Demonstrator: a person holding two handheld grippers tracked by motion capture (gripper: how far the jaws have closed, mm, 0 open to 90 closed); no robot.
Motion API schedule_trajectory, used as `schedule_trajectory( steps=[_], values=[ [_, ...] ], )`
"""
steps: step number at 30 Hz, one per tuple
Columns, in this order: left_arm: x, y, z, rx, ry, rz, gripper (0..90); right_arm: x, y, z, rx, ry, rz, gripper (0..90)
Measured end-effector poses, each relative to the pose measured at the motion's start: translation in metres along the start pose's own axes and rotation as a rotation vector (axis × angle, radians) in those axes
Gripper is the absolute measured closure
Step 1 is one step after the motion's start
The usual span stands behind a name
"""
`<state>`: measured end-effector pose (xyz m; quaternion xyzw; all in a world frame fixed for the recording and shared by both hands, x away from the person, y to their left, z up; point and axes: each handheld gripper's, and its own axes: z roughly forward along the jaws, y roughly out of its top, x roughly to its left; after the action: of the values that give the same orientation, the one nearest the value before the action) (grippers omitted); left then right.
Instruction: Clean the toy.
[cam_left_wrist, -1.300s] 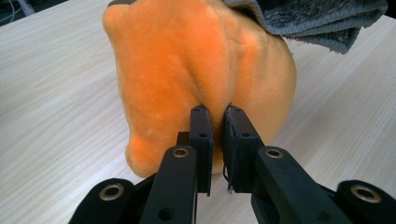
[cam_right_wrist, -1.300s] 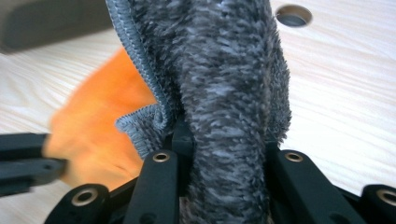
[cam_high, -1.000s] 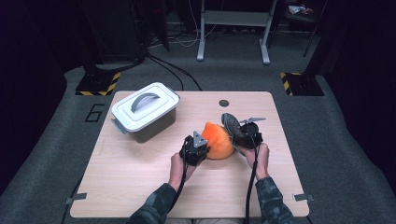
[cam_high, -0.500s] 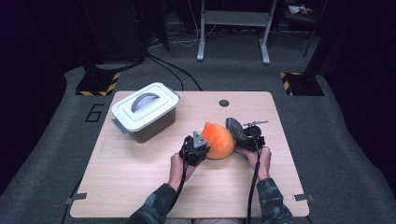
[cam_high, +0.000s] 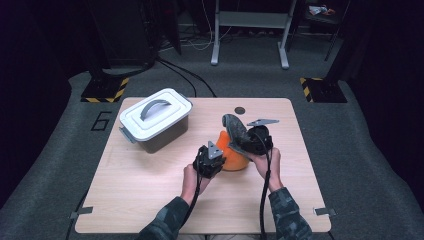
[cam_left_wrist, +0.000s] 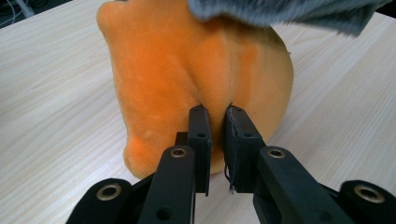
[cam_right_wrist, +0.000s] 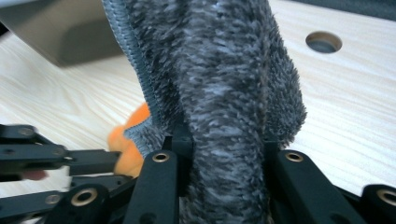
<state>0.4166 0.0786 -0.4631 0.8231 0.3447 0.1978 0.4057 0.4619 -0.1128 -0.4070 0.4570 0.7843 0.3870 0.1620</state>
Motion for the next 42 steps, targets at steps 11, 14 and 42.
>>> schedule_trajectory(
  steps=[11, 14, 42],
  values=[
    [0.002, -0.001, 0.001, 0.002, -0.008, -0.006, 81.3, -0.018, -0.014, 0.007, 0.031, -0.063, 0.04, 70.2],
    [0.002, -0.001, 0.001, 0.0, -0.007, -0.006, 81.3, -0.025, -0.019, 0.008, 0.044, -0.077, 0.059, 70.1],
    [0.002, -0.003, 0.002, -0.004, -0.001, -0.011, 81.0, -0.057, -0.059, 0.042, 0.221, -0.126, 0.164, 69.7]
  ],
)
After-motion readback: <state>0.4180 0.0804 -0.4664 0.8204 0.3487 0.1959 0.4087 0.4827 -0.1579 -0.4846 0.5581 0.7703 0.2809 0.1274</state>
